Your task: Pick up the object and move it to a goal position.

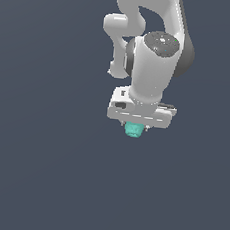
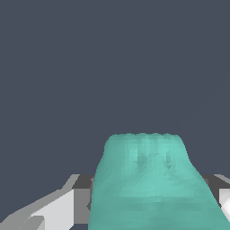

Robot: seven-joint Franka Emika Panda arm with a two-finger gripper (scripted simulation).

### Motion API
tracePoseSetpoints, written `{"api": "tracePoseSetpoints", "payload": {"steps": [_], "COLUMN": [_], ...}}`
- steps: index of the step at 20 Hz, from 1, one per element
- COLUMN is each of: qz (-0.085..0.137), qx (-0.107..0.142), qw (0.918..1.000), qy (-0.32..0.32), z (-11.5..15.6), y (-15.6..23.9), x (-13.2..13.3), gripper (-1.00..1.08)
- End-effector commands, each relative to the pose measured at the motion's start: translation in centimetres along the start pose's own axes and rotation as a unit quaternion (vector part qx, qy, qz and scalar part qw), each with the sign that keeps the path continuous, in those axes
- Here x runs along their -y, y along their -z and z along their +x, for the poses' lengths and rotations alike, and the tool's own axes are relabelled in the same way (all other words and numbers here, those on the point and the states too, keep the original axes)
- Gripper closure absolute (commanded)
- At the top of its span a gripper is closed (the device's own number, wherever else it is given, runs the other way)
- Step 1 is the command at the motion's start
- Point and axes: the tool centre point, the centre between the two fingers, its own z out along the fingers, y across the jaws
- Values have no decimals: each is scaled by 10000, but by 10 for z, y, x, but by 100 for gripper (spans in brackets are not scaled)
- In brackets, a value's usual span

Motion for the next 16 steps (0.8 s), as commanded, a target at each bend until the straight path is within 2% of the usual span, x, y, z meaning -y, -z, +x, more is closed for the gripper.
{"api": "tracePoseSetpoints", "payload": {"steps": [1, 16], "qz": [-1, -1], "qx": [6, 7], "qw": [10000, 10000], "qy": [0, -1], "z": [10, 59], "y": [19, 100], "x": [1, 8], "gripper": [108, 108]}}
